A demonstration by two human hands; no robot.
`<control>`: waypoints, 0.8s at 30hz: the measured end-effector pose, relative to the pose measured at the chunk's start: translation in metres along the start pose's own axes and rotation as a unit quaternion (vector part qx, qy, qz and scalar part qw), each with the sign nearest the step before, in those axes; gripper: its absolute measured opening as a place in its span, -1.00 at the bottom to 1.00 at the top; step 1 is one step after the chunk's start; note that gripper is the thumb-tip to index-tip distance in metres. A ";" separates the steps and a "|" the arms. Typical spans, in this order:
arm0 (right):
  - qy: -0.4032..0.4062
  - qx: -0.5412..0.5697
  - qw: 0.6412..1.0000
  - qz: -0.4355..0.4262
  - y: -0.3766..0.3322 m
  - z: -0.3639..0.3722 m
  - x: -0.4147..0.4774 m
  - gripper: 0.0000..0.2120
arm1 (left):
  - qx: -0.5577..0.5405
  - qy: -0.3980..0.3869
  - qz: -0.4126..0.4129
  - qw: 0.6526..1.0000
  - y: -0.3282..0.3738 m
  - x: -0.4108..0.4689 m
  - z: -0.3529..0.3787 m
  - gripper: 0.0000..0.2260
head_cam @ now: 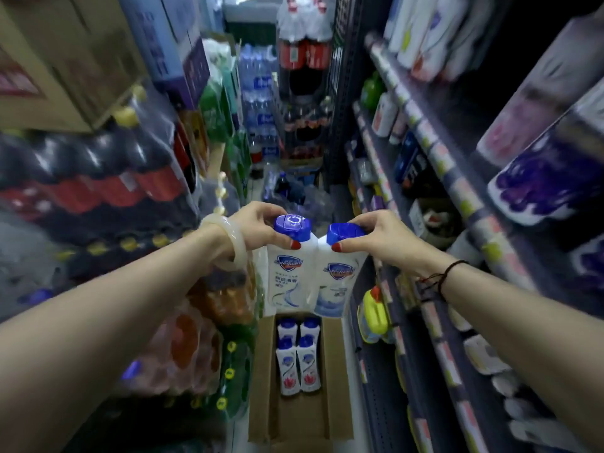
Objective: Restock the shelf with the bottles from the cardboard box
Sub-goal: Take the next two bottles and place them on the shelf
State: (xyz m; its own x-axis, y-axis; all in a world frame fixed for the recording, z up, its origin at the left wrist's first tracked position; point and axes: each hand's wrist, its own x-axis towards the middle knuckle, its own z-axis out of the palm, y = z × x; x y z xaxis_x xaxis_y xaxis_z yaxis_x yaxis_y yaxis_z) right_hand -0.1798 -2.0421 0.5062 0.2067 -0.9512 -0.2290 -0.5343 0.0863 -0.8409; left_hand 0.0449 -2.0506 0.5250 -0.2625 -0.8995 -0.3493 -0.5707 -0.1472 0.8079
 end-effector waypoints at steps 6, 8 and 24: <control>0.009 0.009 0.999 -0.031 -0.088 -0.066 -0.027 -0.59 | 0.036 0.019 0.047 0.998 0.096 -0.034 -0.051 -0.80; 0.017 0.021 0.999 -0.043 -0.116 -0.084 -0.039 -0.57 | 0.039 0.025 0.064 0.997 0.126 -0.049 -0.066 -0.79; 0.184 0.052 0.971 -0.141 -0.275 -0.178 -0.189 -0.76 | 0.061 -0.010 0.256 0.965 0.311 -0.169 -0.123 -0.74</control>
State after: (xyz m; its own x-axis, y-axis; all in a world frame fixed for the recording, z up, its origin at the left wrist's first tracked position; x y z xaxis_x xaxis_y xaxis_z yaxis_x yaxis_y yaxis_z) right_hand -0.2179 -1.9384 0.8683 0.0147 -0.9813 0.1921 -0.4101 -0.1811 -0.8939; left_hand 0.0079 -1.9950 0.8939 -0.5486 -0.8332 0.0699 -0.4490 0.3641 0.8160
